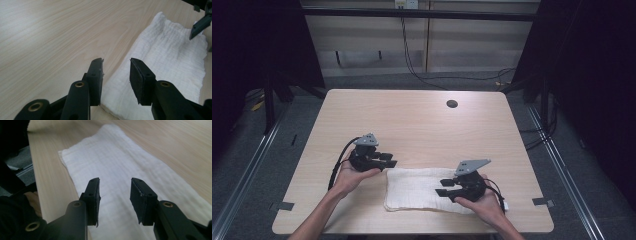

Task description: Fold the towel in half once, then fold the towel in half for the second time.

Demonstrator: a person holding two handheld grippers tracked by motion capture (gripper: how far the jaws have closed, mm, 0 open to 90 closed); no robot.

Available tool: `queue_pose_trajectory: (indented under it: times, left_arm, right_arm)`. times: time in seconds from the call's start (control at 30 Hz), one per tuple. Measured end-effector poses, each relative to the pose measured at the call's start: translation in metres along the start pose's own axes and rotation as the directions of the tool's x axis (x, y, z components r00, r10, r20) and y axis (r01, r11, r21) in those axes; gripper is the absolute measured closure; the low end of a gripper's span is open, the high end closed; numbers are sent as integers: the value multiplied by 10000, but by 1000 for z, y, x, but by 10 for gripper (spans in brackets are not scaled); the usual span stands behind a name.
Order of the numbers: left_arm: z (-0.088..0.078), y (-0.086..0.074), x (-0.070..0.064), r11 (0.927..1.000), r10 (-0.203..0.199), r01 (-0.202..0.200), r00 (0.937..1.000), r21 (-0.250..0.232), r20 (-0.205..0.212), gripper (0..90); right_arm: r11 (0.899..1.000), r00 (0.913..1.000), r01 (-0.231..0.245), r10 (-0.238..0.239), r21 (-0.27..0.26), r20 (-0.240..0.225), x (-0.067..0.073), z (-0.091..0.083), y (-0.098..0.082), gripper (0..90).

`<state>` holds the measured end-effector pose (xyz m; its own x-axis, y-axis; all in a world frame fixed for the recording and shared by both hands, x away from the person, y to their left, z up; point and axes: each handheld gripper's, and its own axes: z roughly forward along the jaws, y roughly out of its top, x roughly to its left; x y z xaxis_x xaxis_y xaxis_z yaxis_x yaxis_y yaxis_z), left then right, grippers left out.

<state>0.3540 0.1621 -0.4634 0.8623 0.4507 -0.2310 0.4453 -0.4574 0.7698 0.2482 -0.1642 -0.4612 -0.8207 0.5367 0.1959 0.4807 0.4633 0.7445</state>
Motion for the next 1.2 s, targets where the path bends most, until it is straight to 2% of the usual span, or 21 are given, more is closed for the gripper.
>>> queue_pose_trajectory:
  times: [0.03, 0.1, 0.13, 0.3, 0.33, 0.4, 0.47, 0.57, 0.67, 0.7, 0.73, 0.83, 0.93, 1.07, 1.1, 1.2]
  left_arm:
    - [1, -2, 1, 10000, -10, 10, 10000, 13, 47, 629]
    - [2, -2, 2, 9999, 77, -77, 10000, 78, -10, 626]
    - [1, -3, 2, 10000, 34, -34, 10000, 12, 27, 614]
    - [5, -7, 6, 9997, 13, -16, 9999, 228, 118, 587]
    - [6, -8, 8, 9993, 54, -58, 9999, 378, 106, 581]
    - [7, -8, 9, 9994, 10, -14, 9999, 333, 132, 577]
    - [5, -8, 11, 9995, 23, -24, 10000, 324, 23, 562]
    - [3, -8, 11, 9994, 92, -87, 9999, 348, -117, 555]
    - [1, -8, 13, 9997, -27, 32, 9998, 260, -193, 536]
    - [1, -8, 13, 9997, -27, 32, 9998, 260, -193, 533]
    - [0, -8, 13, 9997, -4, 10, 9997, 262, -226, 531]
    - [1, -8, 13, 9997, -26, 31, 9997, 222, -241, 520]
    - [4, -11, 15, 9990, -3, 14, 9997, 453, -243, 515]
    - [4, -14, 19, 9984, -118, 133, 9996, 547, -264, 502]
    - [4, -14, 19, 9980, -126, 148, 9992, 607, -374, 500]
    - [2, -16, 22, 9980, -178, 208, 9985, 596, -515, 492]
  right_arm:
    - [9999, 9994, 156, -154, 44, -316, 7, 9, 7, 604]
    - [9996, 9991, 240, -236, 114, -362, 9, 13, 10, 603]
    - [9992, 9969, 373, -361, 166, -693, 16, 23, 17, 603]
    - [9977, 9922, 633, -602, 248, -1096, 25, 40, 27, 601]
    - [9963, 9883, 795, -744, 332, -1329, 30, 49, 33, 596]
    - [9959, 9862, 841, -782, 342, -1458, 31, 53, 36, 595]
    - [9934, 9805, 1053, -960, 461, -1712, 38, 65, 45, 591]
    - [9916, 9764, 1213, -1110, 448, -1854, 42, 73, 50, 591]
    - [9889, 9698, 1382, -1241, 541, -2101, 50, 88, 59, 593]
    - [9889, 9698, 1382, -1241, 541, -2101, 50, 88, 59, 593]
    - [9873, 9657, 1491, -1337, 540, -2226, 54, 96, 62, 593]
    - [9869, 9632, 1496, -1319, 597, -2341, 57, 102, 65, 592]
    - [9831, 9583, 1699, -1488, 675, -2441, 59, 110, 66, 584]
    - [9843, 9592, 1564, -1318, 813, -2501, 59, 116, 65, 576]
    - [9849, 9589, 1523, -1270, 828, -2537, 59, 117, 65, 575]
    - [9815, 9572, 1688, -1413, 907, -2524, 62, 121, 64, 572]
